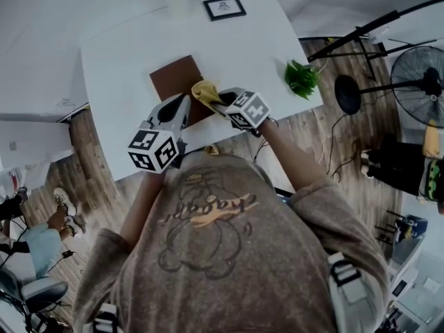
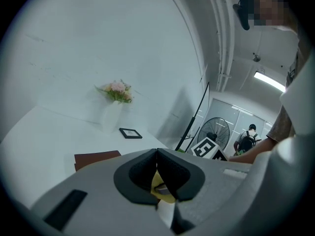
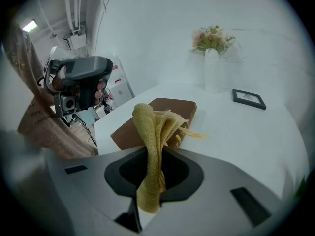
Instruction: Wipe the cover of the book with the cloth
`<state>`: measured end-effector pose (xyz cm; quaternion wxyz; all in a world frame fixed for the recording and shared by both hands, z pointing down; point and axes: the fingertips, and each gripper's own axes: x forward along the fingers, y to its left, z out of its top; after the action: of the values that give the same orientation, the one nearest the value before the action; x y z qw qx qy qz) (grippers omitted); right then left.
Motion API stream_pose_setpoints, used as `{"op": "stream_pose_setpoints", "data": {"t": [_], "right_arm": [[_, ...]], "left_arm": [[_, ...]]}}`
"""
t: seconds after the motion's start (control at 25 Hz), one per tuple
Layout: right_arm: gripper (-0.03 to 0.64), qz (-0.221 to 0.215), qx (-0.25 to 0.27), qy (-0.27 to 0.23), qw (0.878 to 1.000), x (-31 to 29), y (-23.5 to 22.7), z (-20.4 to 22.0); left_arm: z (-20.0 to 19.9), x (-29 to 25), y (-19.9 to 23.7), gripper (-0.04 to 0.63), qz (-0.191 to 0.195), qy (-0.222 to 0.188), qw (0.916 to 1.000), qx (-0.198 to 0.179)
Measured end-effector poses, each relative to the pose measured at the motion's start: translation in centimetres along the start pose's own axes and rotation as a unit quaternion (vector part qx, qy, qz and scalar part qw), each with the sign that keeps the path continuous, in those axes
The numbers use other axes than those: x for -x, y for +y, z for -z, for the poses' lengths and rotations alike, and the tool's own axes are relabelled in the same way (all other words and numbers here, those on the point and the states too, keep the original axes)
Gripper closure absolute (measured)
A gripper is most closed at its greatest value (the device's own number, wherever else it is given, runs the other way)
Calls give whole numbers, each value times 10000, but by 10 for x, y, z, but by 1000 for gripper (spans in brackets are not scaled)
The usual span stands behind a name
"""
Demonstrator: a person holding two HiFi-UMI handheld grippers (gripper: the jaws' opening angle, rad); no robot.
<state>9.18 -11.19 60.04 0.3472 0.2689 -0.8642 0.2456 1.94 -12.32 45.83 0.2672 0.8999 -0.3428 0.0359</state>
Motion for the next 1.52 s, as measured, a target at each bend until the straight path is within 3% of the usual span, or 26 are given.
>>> {"op": "stream_pose_setpoints", "data": {"t": [0.4, 0.56, 0.88, 1.16, 1.52], "right_arm": [[554, -137, -113, 96, 9998, 17, 16, 10], [554, -279, -314, -274, 9987, 24, 17, -22], [554, -504, 103, -631, 9967, -2, 27, -98], [554, -702, 351, -451, 9959, -59, 36, -130], [554, -716, 458, 122, 9963, -123, 32, -133]], "left_arm": [[0, 9, 10, 592, -73, 21, 10000, 20], [-2, 17, 19, 592, -196, -29, 9998, 58], [-7, 35, 44, 591, -508, -190, 9984, 182], [-10, 52, 67, 592, -853, -365, 9952, 314], [-15, 72, 103, 591, -1310, -518, 9891, 431]]}}
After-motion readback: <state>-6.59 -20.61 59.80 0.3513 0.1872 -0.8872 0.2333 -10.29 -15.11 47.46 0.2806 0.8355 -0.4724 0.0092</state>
